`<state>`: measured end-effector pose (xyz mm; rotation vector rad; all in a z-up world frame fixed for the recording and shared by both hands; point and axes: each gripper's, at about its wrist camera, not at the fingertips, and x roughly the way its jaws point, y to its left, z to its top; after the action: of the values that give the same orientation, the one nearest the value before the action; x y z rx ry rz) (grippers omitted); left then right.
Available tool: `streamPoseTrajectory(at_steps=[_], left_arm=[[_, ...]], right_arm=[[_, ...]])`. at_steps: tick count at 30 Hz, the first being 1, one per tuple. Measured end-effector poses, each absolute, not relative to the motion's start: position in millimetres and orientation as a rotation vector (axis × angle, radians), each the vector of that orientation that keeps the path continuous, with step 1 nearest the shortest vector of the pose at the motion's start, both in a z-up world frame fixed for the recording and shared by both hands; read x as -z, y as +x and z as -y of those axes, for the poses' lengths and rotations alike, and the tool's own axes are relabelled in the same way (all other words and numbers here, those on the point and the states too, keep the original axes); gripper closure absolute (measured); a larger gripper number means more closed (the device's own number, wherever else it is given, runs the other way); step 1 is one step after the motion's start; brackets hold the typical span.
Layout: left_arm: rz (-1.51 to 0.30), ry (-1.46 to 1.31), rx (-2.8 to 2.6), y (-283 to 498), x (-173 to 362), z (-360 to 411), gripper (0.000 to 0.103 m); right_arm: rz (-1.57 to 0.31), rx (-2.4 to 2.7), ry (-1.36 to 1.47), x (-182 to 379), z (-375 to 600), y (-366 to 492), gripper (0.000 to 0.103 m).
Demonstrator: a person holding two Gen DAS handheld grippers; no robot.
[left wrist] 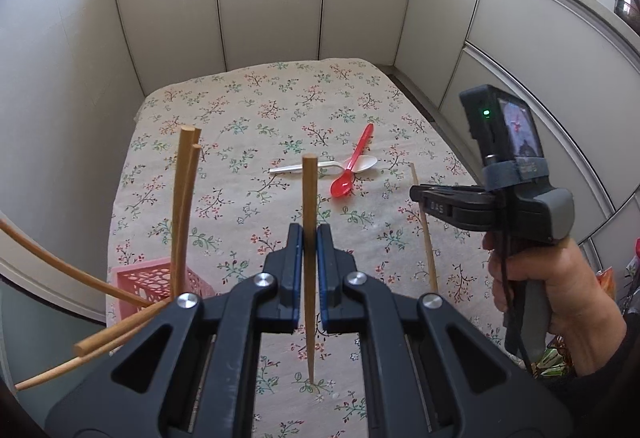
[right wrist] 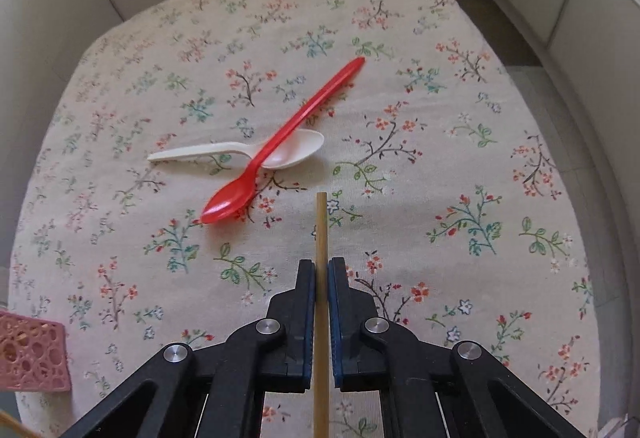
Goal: Organize utensils
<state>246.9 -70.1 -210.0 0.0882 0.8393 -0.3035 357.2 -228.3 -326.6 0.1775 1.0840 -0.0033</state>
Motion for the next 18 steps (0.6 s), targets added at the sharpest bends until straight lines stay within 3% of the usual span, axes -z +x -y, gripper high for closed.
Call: streamPoseTrajectory(at_steps=[18], left_arm=[[-0.594,0.058,0.369,178,130,39,0.095]], right_arm=[[-0.644,-0.207,0.197,173,207,240,0.098]])
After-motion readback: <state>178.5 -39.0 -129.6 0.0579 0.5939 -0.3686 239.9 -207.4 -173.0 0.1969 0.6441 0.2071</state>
